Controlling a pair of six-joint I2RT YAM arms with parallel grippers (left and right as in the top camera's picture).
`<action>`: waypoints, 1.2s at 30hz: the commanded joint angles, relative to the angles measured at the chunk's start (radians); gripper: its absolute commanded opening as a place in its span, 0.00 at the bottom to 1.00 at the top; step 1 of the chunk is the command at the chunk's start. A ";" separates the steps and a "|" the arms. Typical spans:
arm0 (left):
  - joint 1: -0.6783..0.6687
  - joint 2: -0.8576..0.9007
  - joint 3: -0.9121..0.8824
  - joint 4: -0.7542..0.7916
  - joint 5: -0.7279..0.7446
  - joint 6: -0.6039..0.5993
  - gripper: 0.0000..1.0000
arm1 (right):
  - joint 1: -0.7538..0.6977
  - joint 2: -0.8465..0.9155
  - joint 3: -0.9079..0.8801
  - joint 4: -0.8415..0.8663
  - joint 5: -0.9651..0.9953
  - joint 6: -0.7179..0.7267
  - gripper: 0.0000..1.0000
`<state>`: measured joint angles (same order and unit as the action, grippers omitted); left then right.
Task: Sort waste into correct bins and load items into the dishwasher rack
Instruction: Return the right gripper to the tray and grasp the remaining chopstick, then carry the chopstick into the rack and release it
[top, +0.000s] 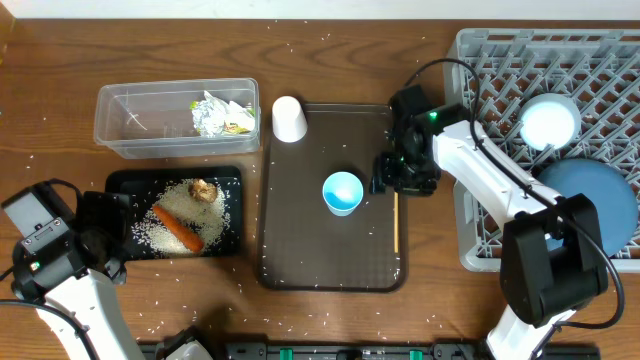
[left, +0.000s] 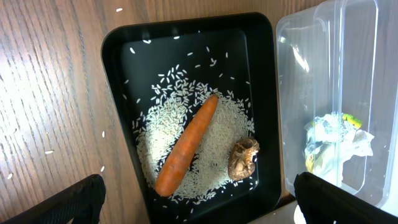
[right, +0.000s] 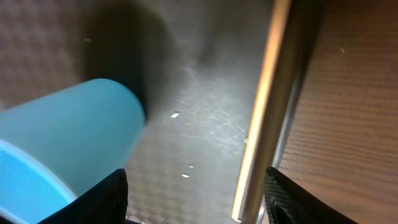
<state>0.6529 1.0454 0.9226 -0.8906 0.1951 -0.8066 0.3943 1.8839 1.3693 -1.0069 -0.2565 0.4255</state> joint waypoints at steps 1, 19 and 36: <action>0.003 -0.001 0.011 -0.002 -0.016 0.013 0.98 | -0.001 -0.017 -0.028 0.009 0.021 0.042 0.63; 0.003 -0.001 0.011 -0.002 -0.016 0.013 0.98 | 0.000 -0.017 -0.206 0.181 0.021 0.041 0.56; 0.003 -0.001 0.011 -0.002 -0.016 0.013 0.98 | 0.000 -0.017 -0.277 0.263 0.059 0.042 0.08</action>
<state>0.6529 1.0454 0.9226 -0.8902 0.1951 -0.8066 0.3943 1.8648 1.1080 -0.7498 -0.2302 0.4625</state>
